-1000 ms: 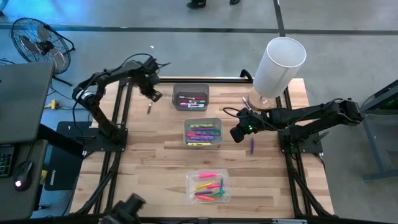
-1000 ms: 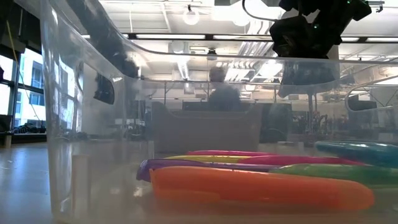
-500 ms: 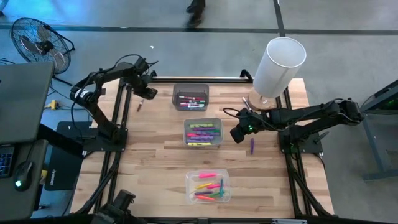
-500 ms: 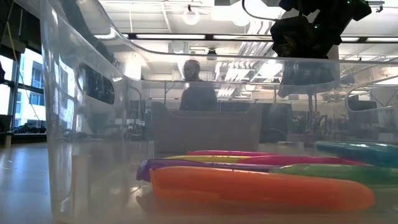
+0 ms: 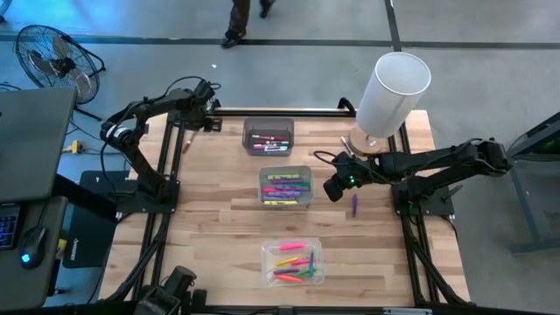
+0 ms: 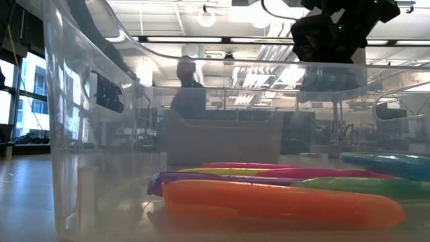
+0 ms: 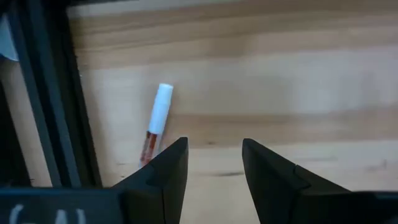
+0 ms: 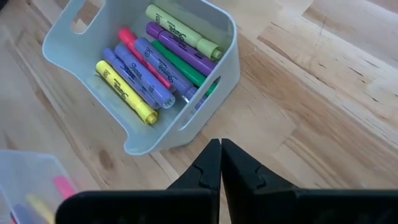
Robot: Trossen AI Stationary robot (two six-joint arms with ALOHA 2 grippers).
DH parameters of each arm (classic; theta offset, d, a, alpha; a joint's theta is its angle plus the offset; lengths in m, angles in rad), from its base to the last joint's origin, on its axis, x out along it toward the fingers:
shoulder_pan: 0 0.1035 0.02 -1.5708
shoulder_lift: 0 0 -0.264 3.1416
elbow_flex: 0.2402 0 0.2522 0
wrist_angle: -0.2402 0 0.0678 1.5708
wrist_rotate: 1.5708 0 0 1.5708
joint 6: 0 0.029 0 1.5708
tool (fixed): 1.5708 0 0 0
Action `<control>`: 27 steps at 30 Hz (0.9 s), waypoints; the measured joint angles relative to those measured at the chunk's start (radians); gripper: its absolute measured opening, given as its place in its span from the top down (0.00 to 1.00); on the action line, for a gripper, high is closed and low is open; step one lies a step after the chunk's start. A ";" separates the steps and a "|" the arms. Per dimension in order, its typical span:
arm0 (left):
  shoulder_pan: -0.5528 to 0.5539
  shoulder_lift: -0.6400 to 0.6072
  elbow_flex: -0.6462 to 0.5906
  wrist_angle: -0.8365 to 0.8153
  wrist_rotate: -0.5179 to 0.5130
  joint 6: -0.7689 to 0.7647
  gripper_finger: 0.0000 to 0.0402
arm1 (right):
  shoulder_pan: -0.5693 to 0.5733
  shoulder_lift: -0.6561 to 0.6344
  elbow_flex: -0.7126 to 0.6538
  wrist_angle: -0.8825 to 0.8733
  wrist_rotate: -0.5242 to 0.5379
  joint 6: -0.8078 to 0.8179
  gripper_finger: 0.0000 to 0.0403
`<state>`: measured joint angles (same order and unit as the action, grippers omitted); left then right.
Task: Pick & Place Markers
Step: Put the brown marker pen into the black bin
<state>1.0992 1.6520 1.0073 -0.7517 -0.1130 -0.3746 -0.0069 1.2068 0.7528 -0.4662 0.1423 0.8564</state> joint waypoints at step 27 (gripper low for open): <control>-0.177 -0.078 0.031 -0.192 -0.291 0.022 0.82 | 0.001 0.000 0.000 0.025 -0.030 0.006 1.00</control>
<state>0.9224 1.5738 1.0381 -0.9438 -0.4039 -0.3525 -0.0059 1.2068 0.7532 -0.4412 0.1123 0.8627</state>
